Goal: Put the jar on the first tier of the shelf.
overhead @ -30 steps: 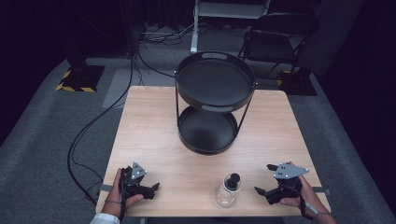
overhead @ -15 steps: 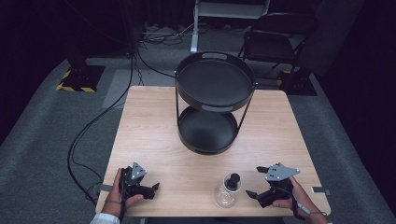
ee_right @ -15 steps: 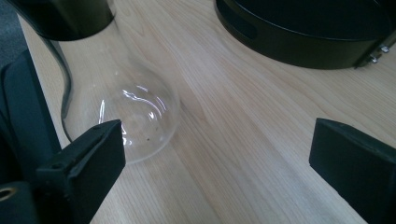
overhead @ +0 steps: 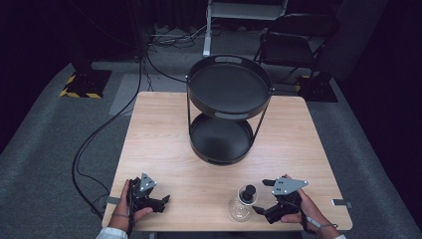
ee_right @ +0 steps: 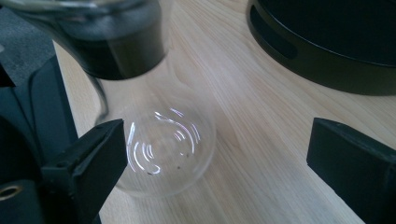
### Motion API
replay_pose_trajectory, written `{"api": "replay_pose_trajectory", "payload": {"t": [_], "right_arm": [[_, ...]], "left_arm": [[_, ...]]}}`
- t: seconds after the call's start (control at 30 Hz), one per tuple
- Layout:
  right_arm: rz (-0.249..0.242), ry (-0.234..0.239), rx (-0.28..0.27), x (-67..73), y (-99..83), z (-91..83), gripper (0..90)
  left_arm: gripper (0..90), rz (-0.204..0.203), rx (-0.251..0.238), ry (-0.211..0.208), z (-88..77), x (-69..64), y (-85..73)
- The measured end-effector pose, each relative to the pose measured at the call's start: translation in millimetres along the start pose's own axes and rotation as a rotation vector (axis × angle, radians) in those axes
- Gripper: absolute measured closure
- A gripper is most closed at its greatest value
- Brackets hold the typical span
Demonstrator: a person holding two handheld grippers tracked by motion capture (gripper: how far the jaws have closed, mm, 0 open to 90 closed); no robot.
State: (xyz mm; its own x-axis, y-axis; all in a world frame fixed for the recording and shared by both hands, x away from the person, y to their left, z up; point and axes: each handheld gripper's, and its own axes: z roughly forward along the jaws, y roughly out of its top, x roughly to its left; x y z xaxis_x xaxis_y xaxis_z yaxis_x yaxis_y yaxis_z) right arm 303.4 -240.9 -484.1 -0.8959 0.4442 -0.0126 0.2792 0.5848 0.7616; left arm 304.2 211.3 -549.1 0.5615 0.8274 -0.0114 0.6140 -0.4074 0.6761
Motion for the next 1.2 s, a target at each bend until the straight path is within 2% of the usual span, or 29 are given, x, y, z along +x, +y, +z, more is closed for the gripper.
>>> {"api": "replay_pose_trajectory", "payload": {"t": [0.2, 0.57, 0.87, 1.03, 1.13, 1.2], "right_arm": [[-0.014, 0.026, -0.004, 5.3, 4.5, 6.2, 4.9], [-0.022, 0.081, -0.043, 14.6, 11.7, 13.7, 14.2], [0.024, 0.135, -0.146, 14.4, 13.2, 14.0, 34.5], [0.009, 0.151, -0.18, 17.3, 14.1, 13.2, 43.7], [-0.013, 0.144, -0.195, 20.0, 14.8, 12.0, 49.3], [-0.025, 0.132, -0.2, 21.3, 15.1, 11.5, 49.9]], "left_arm": [[0.0, 0.0, 0.0, 0.0, 0.0, 0.0, 0.0], [0.0, 0.0, 0.0, 0.0, 0.0, 0.0, 0.0], [0.0, 0.001, 0.0, 0.0, 0.0, 0.1, 0.0], [0.0, 0.0, 0.0, 0.0, 0.0, 0.0, 0.0], [0.0, 0.0, 0.0, 0.0, 0.0, 0.0, 0.0], [0.0, 0.001, 0.0, 0.0, 0.0, 0.0, 0.0]]}}
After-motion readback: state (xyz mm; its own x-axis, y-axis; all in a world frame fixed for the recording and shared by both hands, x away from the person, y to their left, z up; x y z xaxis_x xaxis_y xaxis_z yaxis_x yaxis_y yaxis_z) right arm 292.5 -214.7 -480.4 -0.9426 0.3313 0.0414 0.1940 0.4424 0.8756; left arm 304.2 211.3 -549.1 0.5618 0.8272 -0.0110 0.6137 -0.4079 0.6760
